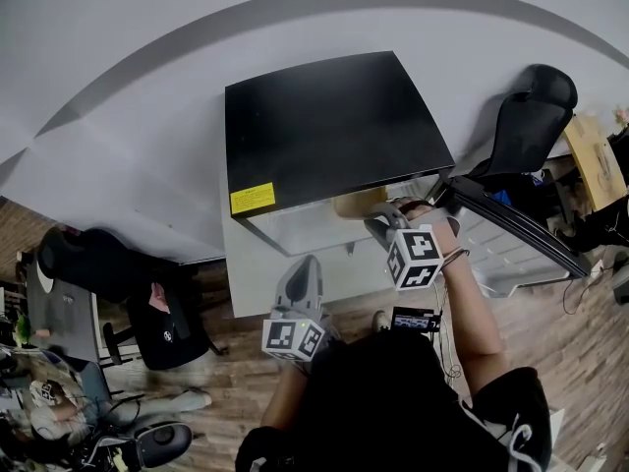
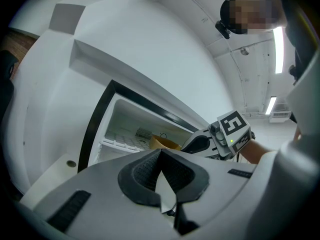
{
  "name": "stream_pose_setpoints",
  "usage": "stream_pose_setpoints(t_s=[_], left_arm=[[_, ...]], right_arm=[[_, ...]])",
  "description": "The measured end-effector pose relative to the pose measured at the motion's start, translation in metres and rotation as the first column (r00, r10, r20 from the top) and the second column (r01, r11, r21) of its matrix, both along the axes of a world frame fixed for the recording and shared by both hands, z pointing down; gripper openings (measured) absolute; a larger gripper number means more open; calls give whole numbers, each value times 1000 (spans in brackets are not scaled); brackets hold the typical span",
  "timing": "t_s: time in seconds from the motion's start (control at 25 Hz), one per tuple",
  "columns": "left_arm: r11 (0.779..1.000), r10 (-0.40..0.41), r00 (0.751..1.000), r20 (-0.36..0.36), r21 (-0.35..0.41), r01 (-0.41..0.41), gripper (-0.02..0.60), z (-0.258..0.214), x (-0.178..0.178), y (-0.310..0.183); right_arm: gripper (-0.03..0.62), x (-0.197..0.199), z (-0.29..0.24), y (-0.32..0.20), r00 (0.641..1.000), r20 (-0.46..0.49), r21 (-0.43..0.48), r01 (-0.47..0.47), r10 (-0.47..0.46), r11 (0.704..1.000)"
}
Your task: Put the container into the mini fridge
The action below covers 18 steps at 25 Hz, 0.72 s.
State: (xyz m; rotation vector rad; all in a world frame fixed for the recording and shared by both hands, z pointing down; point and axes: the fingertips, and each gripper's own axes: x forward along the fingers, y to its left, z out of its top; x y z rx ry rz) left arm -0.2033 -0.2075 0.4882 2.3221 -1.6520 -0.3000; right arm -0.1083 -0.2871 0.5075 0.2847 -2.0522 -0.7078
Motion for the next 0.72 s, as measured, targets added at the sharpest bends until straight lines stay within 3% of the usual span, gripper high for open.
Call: stream_pose_setpoints(t_s=[0.44,0.72], left_arm=[[1000,23,1000,-4,-8,-23,23,2,3,5],[999,41,999,-3,-12,-41,23,3,5,8]], right_arm=[[128,8,-16,-14,985,126,135,-138,121,981],[195,20,-29,-29,923,277,140,-315,268,939]])
